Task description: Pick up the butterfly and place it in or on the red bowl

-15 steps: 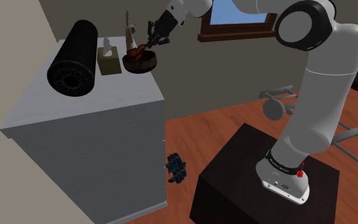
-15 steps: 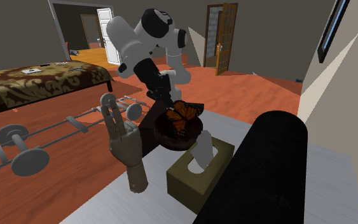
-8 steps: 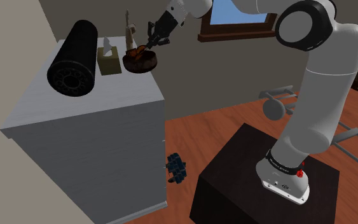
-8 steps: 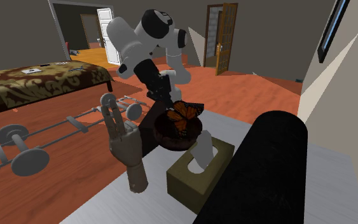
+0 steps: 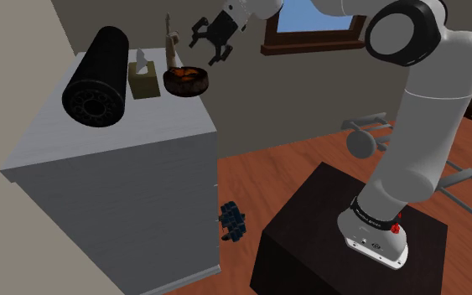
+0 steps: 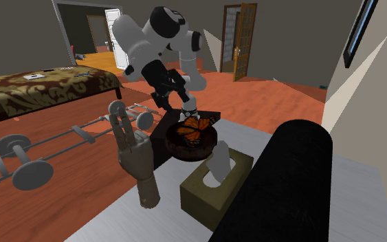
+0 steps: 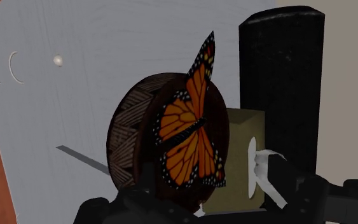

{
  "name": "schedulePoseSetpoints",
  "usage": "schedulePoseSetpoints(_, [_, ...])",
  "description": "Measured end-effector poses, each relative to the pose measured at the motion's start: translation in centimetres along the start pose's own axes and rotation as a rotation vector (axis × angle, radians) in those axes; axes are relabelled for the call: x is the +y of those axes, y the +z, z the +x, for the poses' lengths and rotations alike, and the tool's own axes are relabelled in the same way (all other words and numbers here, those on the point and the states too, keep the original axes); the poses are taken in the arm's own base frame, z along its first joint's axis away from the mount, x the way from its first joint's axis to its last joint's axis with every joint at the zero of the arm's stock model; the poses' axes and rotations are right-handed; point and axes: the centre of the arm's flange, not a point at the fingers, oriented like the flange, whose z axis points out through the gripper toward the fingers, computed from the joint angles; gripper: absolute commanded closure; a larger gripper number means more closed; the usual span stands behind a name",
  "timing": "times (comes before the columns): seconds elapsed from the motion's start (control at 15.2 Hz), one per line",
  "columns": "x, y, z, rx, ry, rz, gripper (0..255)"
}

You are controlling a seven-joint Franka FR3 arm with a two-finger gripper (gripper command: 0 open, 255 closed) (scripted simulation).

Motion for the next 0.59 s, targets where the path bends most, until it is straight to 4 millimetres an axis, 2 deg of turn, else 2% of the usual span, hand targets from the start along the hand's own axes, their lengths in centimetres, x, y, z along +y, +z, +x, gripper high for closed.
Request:
schedulePoseSetpoints(0.2, [-0.1, -2.9, 0.0, 0.001, 0.0, 0.001, 0])
schedulePoseSetpoints(0.59, [-0.1, -3.3, -0.1, 0.0, 0.0, 0.0, 0])
